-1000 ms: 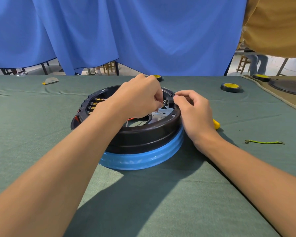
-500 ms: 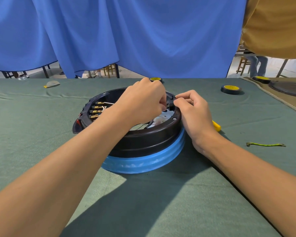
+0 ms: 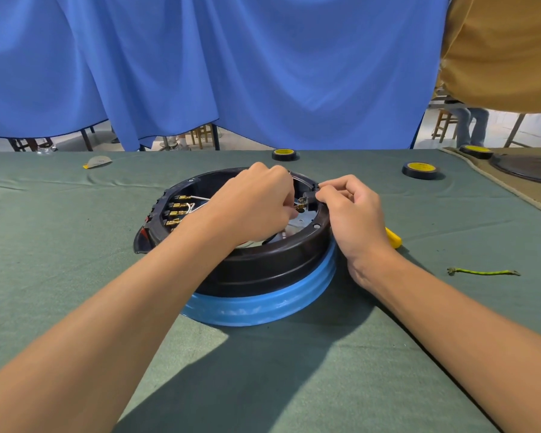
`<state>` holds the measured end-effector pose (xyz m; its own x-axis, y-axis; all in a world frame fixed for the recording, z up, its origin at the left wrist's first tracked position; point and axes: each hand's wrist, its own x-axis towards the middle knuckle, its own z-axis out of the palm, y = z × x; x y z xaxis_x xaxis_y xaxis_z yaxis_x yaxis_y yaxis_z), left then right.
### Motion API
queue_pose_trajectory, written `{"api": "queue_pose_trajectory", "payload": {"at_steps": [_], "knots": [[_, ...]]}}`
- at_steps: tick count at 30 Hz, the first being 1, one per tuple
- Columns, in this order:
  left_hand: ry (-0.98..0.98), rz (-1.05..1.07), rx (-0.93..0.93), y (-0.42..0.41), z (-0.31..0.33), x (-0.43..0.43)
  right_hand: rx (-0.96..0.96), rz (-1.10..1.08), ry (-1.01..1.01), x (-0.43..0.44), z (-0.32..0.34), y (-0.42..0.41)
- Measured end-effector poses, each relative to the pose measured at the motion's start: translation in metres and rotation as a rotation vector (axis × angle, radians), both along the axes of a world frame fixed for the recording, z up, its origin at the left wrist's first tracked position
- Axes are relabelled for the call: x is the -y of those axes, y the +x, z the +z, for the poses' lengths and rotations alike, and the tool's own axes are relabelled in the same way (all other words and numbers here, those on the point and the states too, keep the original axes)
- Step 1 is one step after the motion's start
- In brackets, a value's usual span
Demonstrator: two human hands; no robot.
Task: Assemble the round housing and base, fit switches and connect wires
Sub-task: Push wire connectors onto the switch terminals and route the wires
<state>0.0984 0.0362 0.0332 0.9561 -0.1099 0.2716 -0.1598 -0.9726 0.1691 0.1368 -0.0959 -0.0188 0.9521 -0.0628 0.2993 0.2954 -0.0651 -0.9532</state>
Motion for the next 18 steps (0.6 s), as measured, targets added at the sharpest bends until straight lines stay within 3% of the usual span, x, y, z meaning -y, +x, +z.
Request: {"api": "queue_pose_trajectory", "payload": {"at_steps": [9, 18], "knots": [[0.105, 0.009, 0.099, 0.0018, -0.0002, 0.0004, -0.027, 0.027, 0.032, 0.0002, 0.0015, -0.0002], [0.078, -0.004, 0.103, 0.0018, 0.0011, 0.0038, -0.037, 0.023, 0.043, -0.0003, 0.0013, -0.0013]]}}
